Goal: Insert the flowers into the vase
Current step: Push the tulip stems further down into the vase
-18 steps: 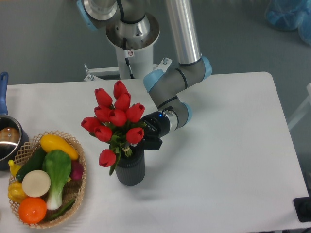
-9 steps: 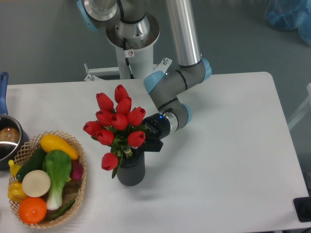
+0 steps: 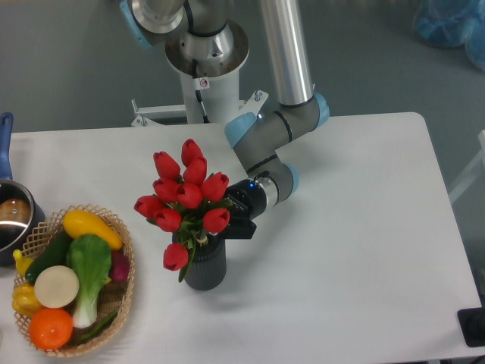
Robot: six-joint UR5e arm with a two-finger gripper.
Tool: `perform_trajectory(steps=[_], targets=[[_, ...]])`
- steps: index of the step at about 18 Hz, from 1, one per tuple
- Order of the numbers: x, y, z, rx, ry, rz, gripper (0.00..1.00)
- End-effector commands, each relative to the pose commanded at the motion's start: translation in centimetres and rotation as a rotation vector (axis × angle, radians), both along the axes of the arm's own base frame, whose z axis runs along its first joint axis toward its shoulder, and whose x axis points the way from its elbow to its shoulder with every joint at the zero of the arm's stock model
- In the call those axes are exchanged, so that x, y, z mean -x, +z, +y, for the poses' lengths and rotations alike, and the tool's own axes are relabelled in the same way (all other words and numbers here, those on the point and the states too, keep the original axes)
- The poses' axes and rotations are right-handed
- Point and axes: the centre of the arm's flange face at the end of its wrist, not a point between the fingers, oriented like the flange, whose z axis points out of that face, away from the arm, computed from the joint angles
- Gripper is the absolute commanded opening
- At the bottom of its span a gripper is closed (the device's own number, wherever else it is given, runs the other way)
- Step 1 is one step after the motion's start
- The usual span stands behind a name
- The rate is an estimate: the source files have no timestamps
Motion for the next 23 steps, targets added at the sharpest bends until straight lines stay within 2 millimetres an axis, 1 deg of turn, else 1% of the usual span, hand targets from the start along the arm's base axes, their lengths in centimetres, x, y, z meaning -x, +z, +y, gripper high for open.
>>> perform_trajectory(steps=[8, 16, 18, 22, 23], targets=[[-0.19, -0.53, -0.63, 0.003, 0.023, 0.008, 0.27], [-0.23, -0.33, -0.66, -0.001, 0.027, 0.013, 0.28], [-0.22, -0.24, -0.67, -0.003, 0.028, 0.013, 0.30], [-0.34, -0.40, -0.64, 0.001, 0.027, 0.012, 0.31], [-0.34, -0.38, -0.64, 0.000, 0.027, 0.013, 0.33]])
